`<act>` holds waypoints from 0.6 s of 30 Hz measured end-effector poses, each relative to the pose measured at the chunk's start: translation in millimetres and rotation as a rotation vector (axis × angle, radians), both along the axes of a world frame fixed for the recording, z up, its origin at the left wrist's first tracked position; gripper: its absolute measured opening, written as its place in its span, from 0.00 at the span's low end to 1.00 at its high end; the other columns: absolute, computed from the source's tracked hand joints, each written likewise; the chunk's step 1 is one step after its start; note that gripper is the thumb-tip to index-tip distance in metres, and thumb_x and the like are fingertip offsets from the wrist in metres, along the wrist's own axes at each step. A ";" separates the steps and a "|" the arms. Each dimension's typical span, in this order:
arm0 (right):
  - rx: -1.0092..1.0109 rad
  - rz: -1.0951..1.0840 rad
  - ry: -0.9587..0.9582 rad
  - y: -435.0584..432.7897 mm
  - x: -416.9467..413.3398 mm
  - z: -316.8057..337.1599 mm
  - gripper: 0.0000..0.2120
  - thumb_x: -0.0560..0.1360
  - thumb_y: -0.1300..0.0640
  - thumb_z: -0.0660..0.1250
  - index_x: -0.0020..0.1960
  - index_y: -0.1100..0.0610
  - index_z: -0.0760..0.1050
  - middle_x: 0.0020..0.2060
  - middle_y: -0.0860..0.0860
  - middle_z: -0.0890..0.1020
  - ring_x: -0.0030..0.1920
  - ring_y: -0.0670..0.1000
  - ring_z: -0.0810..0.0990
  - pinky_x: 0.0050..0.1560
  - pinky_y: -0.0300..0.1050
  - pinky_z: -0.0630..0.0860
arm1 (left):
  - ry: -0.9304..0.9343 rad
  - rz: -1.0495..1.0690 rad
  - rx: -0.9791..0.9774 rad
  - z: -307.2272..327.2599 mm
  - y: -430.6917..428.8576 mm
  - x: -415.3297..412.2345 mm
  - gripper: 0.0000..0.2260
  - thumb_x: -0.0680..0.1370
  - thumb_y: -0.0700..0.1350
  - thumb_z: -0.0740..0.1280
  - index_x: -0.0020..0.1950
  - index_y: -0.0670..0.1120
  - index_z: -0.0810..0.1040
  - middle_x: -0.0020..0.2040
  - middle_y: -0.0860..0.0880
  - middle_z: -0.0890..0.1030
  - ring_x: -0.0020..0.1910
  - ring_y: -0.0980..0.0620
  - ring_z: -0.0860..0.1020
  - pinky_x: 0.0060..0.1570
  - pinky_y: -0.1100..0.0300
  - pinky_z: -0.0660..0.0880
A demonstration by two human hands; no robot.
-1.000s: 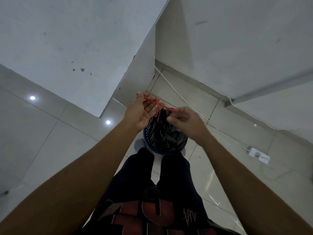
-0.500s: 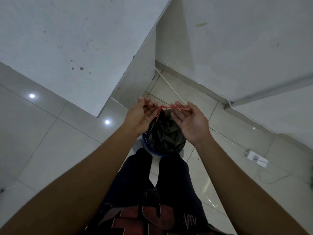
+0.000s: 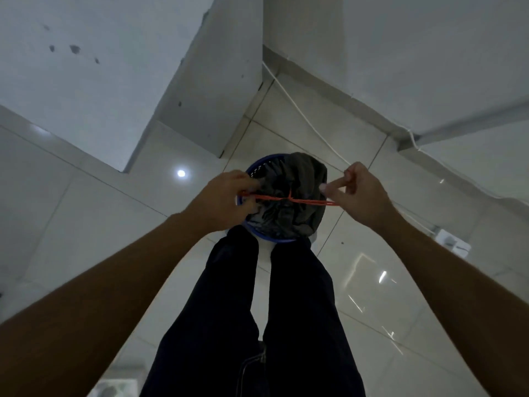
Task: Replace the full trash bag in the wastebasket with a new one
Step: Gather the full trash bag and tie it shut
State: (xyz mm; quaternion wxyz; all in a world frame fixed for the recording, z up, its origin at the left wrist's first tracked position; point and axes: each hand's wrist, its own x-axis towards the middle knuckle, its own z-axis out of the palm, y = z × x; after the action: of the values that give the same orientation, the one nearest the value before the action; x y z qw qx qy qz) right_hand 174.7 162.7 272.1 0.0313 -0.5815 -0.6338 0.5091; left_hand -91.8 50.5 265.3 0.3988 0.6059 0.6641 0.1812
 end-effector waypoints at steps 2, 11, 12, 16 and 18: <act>0.059 0.253 -0.125 -7.1 -0.6 -7.4 0.23 0.71 0.44 0.74 0.48 0.55 0.64 0.41 0.42 0.84 0.27 0.39 0.72 0.32 0.39 0.66 | 0.146 -0.119 -0.013 -16.0 -6.0 8.4 0.17 0.75 0.55 0.61 0.49 0.45 0.84 0.38 0.47 0.83 0.39 0.47 0.76 0.42 0.56 0.74; -0.005 0.084 -0.126 -7.4 5.9 -7.7 0.22 0.71 0.45 0.74 0.51 0.57 0.67 0.36 0.52 0.78 0.34 0.49 0.73 0.36 0.45 0.70 | 0.169 0.104 -0.012 -1.3 -0.9 1.4 0.14 0.76 0.53 0.63 0.46 0.48 0.86 0.22 0.61 0.63 0.22 0.61 0.64 0.32 0.64 0.62; -0.072 0.044 -0.130 -6.7 5.9 -9.9 0.23 0.71 0.45 0.75 0.52 0.57 0.66 0.38 0.52 0.80 0.35 0.48 0.74 0.37 0.44 0.71 | 0.160 0.105 -0.042 2.6 0.6 6.2 0.15 0.76 0.52 0.61 0.49 0.49 0.86 0.22 0.61 0.64 0.23 0.59 0.67 0.34 0.63 0.65; -0.292 -0.353 -0.053 -5.9 9.8 -17.1 0.24 0.71 0.35 0.68 0.50 0.54 0.69 0.50 0.51 0.83 0.43 0.48 0.83 0.51 0.53 0.80 | 0.288 0.054 -0.199 5.6 -4.3 21.3 0.12 0.78 0.50 0.61 0.49 0.57 0.84 0.35 0.55 0.80 0.45 0.49 0.77 0.52 0.52 0.60; -0.106 -0.513 -0.209 -5.9 12.7 -14.0 0.23 0.75 0.35 0.62 0.52 0.56 0.72 0.54 0.53 0.79 0.47 0.49 0.80 0.51 0.49 0.75 | 0.407 0.006 -0.209 4.7 -10.7 23.1 0.11 0.77 0.51 0.62 0.47 0.58 0.84 0.48 0.59 0.82 0.56 0.51 0.74 0.60 0.45 0.56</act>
State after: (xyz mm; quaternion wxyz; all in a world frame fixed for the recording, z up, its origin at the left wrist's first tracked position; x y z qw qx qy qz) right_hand 187.4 156.8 258.1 0.0631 -0.7731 -0.4380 0.4544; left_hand -68.7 39.8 270.0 0.3166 0.5831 0.7480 -0.0134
